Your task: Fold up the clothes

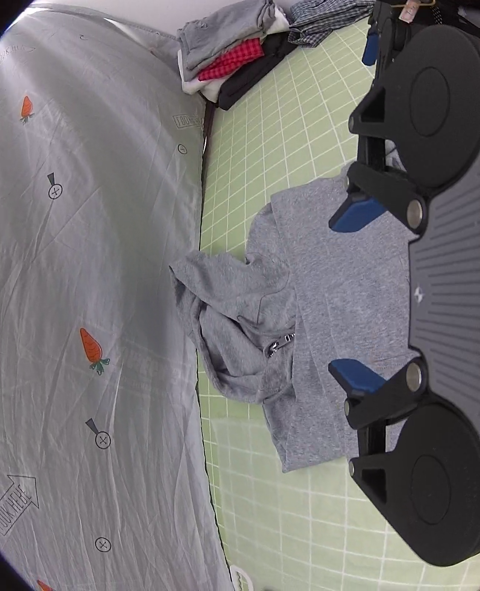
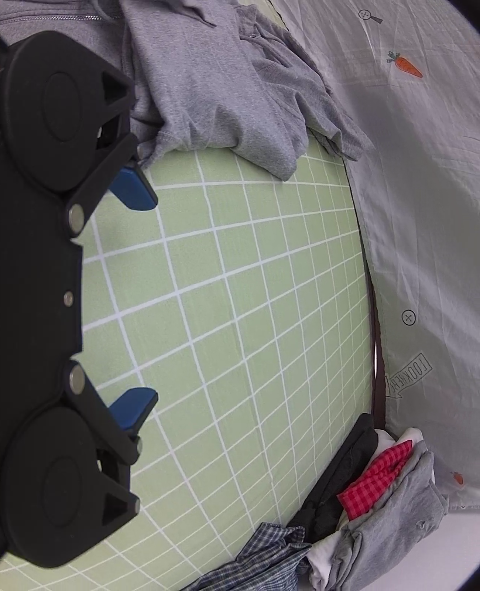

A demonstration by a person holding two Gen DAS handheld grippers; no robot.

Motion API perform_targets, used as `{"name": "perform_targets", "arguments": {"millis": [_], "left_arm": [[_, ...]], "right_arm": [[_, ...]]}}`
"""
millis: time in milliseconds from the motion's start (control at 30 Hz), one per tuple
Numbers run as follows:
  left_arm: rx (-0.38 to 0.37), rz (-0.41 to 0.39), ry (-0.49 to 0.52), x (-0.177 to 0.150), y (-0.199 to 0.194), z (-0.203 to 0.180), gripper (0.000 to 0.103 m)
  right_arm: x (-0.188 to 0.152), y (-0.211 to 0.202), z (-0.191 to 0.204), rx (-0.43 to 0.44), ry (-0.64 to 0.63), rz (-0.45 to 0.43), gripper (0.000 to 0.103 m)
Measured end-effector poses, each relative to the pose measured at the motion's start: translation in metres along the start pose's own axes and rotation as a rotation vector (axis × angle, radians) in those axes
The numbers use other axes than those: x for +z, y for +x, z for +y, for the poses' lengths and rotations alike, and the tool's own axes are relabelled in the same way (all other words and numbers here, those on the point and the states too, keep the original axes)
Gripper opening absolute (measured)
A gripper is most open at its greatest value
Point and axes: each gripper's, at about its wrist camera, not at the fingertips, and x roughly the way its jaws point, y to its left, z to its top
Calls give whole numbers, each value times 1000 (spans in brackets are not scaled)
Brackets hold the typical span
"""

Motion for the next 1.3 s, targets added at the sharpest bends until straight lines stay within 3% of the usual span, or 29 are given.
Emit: {"name": "perform_targets", "arguments": {"millis": [67, 200, 367, 500, 567, 733, 833, 967, 1100, 1200, 1300], "left_arm": [[65, 1, -21, -5, -2, 12, 90], [190, 35, -57, -13, 0, 35, 91], [287, 112, -152, -27, 5, 66, 91], [321, 169, -172, -39, 13, 77, 91], [306, 185, -169, -44, 16, 76, 91], [301, 222, -126, -51, 28, 69, 91], [295, 245, -142, -53, 35, 71, 92], [285, 259, -189, -55, 39, 79, 98], [283, 262, -203, -56, 39, 81, 99], [280, 257, -216, -49, 35, 81, 99], [258, 192, -230, -34, 22, 81, 99]], "right_arm": [[10, -8, 4, -9, -4, -42, 103], [31, -15, 26, 20, -39, -88, 103], [44, -9, 81, 164, -130, -66, 102], [43, 4, 131, 325, -171, 31, 91], [41, 12, 151, 392, -172, 82, 85], [33, 18, 188, 440, -244, 98, 63], [32, 18, 200, 485, -255, 107, 47], [29, 15, 206, 527, -268, 105, 34], [28, 14, 203, 579, -273, 101, 6], [33, 11, 198, 597, -260, 97, 5], [40, 3, 191, 602, -257, 67, 5]]}}
